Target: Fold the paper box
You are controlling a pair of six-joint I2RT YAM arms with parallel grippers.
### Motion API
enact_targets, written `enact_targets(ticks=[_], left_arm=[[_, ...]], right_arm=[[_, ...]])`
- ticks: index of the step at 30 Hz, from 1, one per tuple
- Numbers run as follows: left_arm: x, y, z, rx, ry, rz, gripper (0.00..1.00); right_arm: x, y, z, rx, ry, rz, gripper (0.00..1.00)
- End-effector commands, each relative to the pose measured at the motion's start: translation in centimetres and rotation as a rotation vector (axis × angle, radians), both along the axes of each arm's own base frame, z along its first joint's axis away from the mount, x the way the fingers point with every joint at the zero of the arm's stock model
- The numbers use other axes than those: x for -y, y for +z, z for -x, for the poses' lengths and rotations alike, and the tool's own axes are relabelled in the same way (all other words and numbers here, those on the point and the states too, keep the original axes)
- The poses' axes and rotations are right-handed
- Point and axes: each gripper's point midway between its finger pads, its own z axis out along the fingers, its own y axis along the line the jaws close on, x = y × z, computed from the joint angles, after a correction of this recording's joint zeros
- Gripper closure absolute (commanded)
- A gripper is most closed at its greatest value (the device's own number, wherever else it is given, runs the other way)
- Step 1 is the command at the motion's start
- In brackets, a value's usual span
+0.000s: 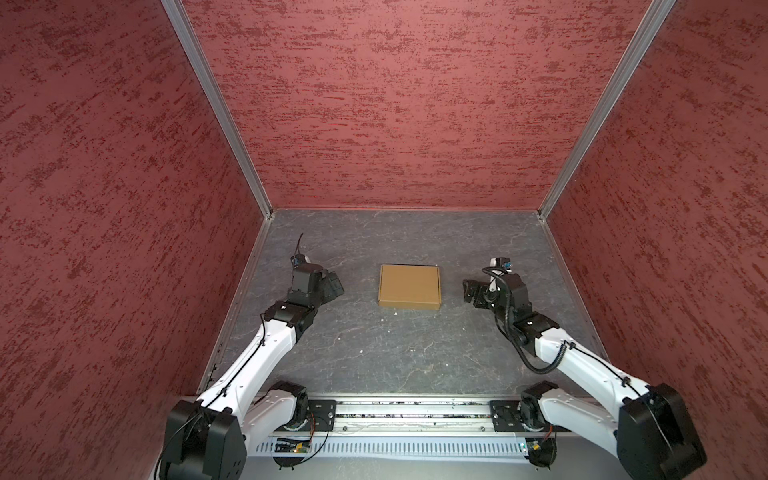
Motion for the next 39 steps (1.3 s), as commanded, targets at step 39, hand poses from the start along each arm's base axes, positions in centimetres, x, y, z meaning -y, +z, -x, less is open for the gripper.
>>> enact_targets(ticks=[39], left_arm=[[-7.2, -0.1, -5.9, 0.496, -0.039, -0.182, 0.00]], right_arm=[[3.6, 3.6, 1.1, 0.288, -0.128, 0.041, 0.01]])
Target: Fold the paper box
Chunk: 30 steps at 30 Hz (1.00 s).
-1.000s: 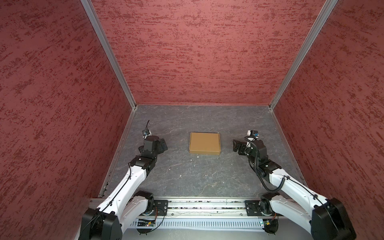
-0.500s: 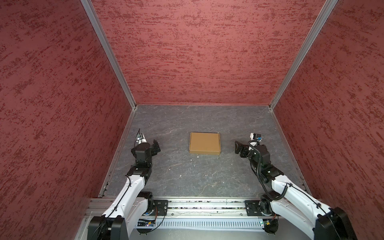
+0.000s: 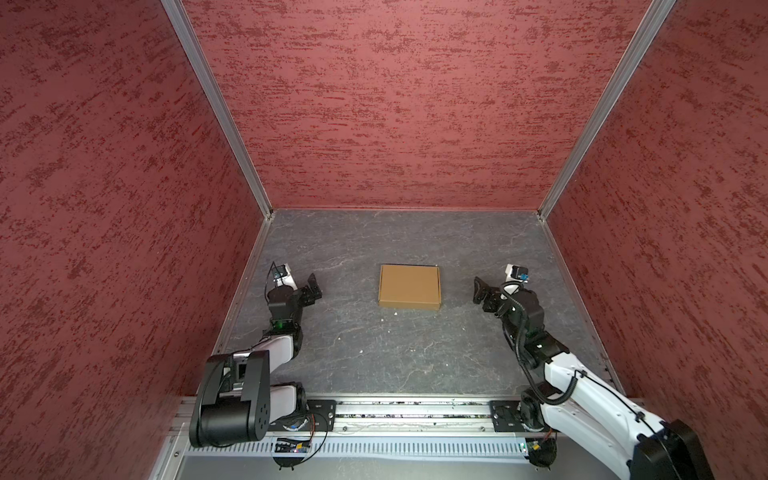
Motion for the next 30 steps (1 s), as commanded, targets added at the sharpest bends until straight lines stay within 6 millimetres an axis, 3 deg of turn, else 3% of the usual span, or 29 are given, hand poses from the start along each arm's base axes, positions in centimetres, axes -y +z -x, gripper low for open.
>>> enact_targets(ticks=[1, 11, 15, 20, 30], left_arm=[[0.5, 3.4, -2.0, 0.119, -0.060, -0.012, 0.00], [2.2, 2.1, -2.8, 0.152, -0.174, -0.042, 0.00], [4.0, 0.9, -3.5, 0.126, -0.297, -0.044, 0.00], [4.4, 0.7, -4.6, 0.082, -0.291, -0.069, 0.00], [4.6, 0.4, -4.7, 0.061, -0.282, -0.086, 0.00]], right_arm=[[1.3, 0.5, 0.0, 0.033, -0.065, 0.015, 0.01], [2.7, 1.1, 0.1, 0.075, -0.137, 0.031, 0.01], [3.1, 1.5, 0.1, 0.086, -0.159, 0.052, 0.01], [4.0, 2.1, 0.1, 0.127, -0.195, 0.088, 0.01], [7.8, 2.5, -1.0, 0.171, -0.343, 0.263, 0.01]])
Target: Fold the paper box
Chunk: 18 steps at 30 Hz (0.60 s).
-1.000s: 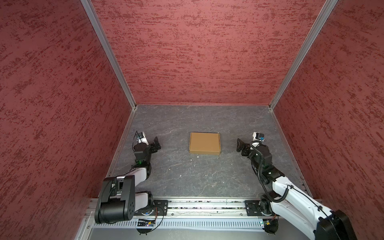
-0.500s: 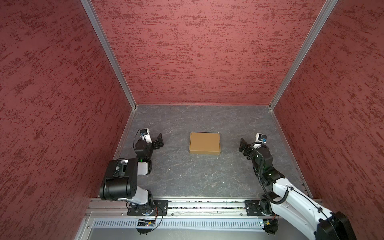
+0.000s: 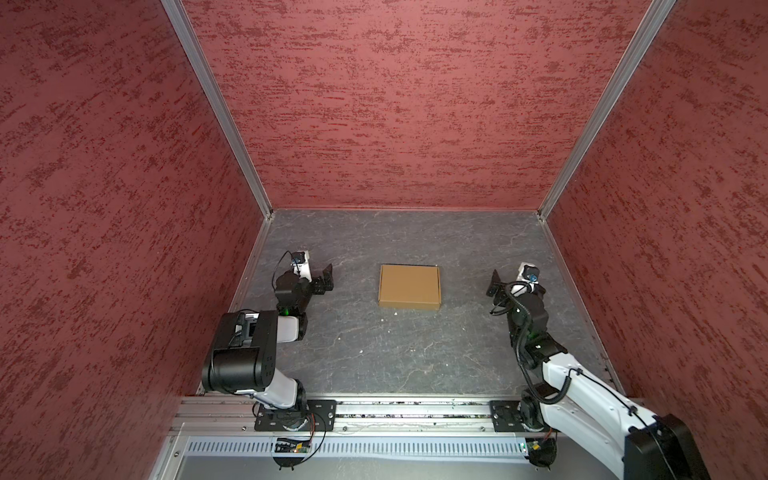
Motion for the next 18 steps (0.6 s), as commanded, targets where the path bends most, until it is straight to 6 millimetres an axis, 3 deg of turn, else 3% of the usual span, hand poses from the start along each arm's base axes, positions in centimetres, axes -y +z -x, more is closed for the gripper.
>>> enact_targets(ticks=[1, 11, 18], left_arm=[[-0.1, 0.2, -0.2, 0.003, 0.003, -0.019, 0.00], [-0.1, 0.2, -0.2, 0.003, 0.003, -0.021, 0.00], [-0.2, 0.1, -0.2, 0.003, 0.005, -0.020, 0.00]], right_arm=[[2.4, 0.5, -0.2, 0.049, -0.096, 0.062, 0.01], [4.2, -2.2, -0.9, 0.069, -0.094, 0.044, 0.01], [4.5, -1.8, -1.2, 0.104, -0.087, 0.092, 0.01]])
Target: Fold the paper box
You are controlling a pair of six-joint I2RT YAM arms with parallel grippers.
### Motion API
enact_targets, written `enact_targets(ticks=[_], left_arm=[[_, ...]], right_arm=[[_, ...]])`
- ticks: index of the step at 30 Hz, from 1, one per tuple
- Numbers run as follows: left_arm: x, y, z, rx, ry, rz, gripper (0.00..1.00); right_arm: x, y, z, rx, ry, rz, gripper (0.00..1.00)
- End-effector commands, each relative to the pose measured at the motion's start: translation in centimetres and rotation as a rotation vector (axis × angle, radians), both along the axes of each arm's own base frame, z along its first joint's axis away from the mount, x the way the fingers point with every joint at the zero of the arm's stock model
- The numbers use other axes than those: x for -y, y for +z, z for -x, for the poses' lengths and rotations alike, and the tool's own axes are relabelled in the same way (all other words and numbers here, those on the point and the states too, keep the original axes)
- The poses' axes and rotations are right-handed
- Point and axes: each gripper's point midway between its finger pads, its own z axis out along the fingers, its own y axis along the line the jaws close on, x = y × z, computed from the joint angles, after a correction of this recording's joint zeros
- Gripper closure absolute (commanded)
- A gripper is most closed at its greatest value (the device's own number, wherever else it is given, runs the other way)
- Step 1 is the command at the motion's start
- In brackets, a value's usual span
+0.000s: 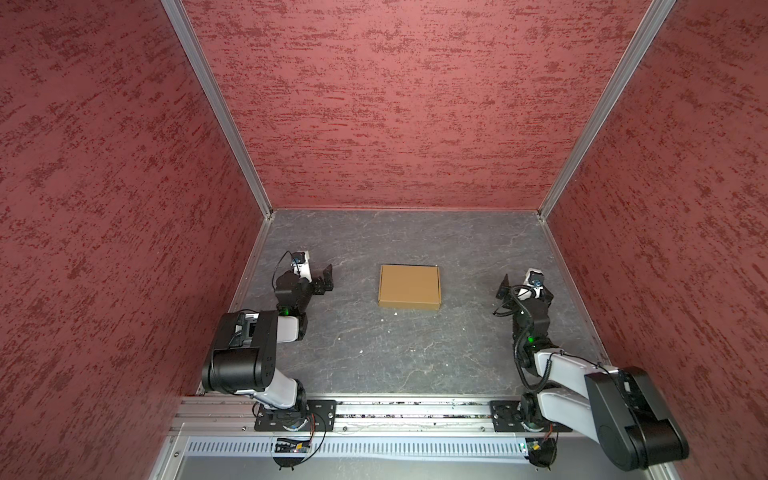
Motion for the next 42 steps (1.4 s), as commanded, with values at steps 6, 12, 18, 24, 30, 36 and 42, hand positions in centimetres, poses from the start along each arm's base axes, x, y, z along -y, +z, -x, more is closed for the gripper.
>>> enact_targets(ticks=[6, 12, 18, 24, 30, 36, 42], left_arm=[[-0.1, 0.2, -0.2, 0.006, 0.004, -0.016, 0.00], [-0.1, 0.3, -0.2, 0.007, 0.005, -0.016, 0.00], [-0.1, 0.3, -0.2, 0.007, 0.004, -0.016, 0.00], [-0.1, 0.2, -0.2, 0.006, 0.004, -0.015, 0.00], [-0.1, 0.2, -0.2, 0.006, 0.004, -0.017, 0.00], [-0.1, 0.2, -0.2, 0.006, 0.006, -0.016, 0.00], [-0.1, 0.2, -0.2, 0.004, 0.003, -0.015, 0.00]], right_arm=[[-0.7, 2.4, -1.3, 0.120, 0.065, 0.033, 0.01], [-0.6, 2.5, -1.9, 0.157, 0.077, 0.029, 0.01], [-0.3, 1.2, -2.7, 0.139, 0.097, 0.014, 0.01], [-0.4, -0.4, -3.5, 0.103, 0.119, 0.008, 0.01], [-0.1, -1.3, -5.6, 0.023, 0.174, -0.047, 0.01], [0.0, -1.2, -5.5, 0.030, 0.168, -0.042, 0.01], [0.0, -1.2, -5.5, 0.031, 0.169, -0.041, 0.01]])
